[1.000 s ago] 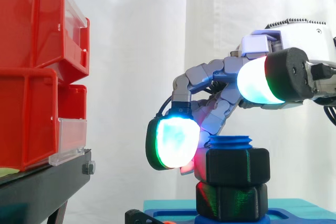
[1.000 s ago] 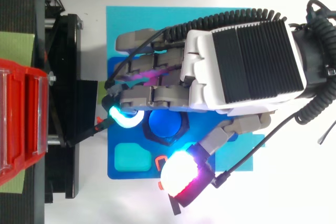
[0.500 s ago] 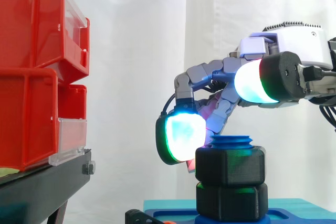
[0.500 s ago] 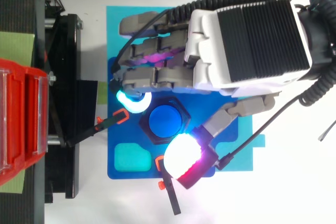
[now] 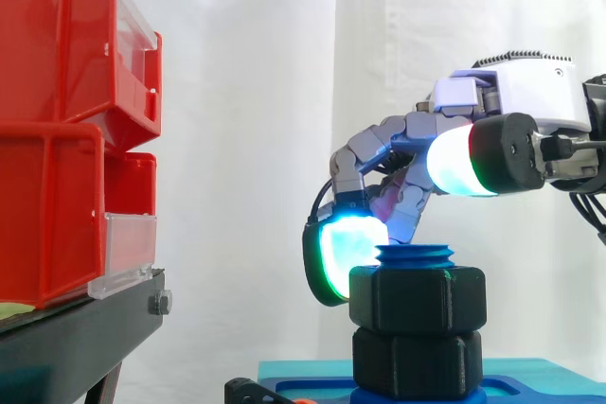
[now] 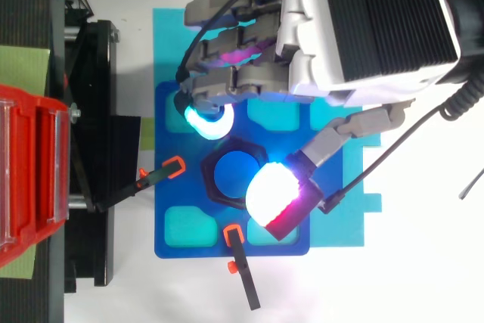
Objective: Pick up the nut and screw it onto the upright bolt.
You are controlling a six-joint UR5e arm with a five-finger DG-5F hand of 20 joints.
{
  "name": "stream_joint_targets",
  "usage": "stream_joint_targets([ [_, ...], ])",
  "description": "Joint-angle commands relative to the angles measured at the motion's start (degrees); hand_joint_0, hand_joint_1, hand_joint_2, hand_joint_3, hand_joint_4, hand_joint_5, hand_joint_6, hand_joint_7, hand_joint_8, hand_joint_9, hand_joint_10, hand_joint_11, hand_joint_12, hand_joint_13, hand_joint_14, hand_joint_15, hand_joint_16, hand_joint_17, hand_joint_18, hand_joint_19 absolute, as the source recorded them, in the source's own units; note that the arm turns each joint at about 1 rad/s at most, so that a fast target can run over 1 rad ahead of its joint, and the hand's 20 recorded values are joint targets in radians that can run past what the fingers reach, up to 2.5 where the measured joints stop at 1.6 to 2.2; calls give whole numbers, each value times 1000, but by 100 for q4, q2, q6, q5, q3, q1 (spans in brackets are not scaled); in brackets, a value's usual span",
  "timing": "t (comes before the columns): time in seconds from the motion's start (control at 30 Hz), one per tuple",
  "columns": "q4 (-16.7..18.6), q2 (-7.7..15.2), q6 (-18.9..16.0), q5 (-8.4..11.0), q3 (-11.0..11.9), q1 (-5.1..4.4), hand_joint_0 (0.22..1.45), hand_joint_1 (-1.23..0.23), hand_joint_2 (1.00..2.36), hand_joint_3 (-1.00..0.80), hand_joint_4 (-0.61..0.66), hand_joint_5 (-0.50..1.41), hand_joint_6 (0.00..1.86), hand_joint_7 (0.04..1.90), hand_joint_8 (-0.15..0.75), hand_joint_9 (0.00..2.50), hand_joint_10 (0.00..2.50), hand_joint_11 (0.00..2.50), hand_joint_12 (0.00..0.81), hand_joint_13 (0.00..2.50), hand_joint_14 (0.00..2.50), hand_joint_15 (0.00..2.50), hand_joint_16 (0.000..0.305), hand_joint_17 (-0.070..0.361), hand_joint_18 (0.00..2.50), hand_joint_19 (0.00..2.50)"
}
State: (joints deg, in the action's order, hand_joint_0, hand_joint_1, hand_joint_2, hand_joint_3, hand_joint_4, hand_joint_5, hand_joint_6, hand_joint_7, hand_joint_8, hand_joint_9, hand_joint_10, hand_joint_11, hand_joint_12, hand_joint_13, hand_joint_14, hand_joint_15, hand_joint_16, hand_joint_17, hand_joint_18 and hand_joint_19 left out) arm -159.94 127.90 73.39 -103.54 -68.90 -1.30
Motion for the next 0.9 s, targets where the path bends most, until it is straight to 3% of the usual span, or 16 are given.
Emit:
stream_joint_targets([
  [0.0,-20,-2,0,-35,0,33,536,-314,1000,-500,228,-40,760,916,320,1109,0,18,260,785,0,0,24,53,464,0],
  [0.2,-73,-2,0,-158,88,77,541,-319,1000,-500,180,-14,738,981,318,1174,0,35,250,823,0,0,23,51,514,0],
  [0.4,-310,-2,0,-210,342,103,541,-319,1000,-500,205,-21,690,1083,317,1183,0,43,253,826,0,1,23,52,514,0],
  [0.57,-512,-2,35,-219,509,121,536,-307,1000,-500,228,-14,505,1444,315,1156,0,45,257,814,0,8,24,54,496,0],
  [0.87,-468,7,132,-219,553,77,524,-296,1000,-500,256,-102,503,913,293,1022,0,0,281,743,1,0,28,63,453,0],
])
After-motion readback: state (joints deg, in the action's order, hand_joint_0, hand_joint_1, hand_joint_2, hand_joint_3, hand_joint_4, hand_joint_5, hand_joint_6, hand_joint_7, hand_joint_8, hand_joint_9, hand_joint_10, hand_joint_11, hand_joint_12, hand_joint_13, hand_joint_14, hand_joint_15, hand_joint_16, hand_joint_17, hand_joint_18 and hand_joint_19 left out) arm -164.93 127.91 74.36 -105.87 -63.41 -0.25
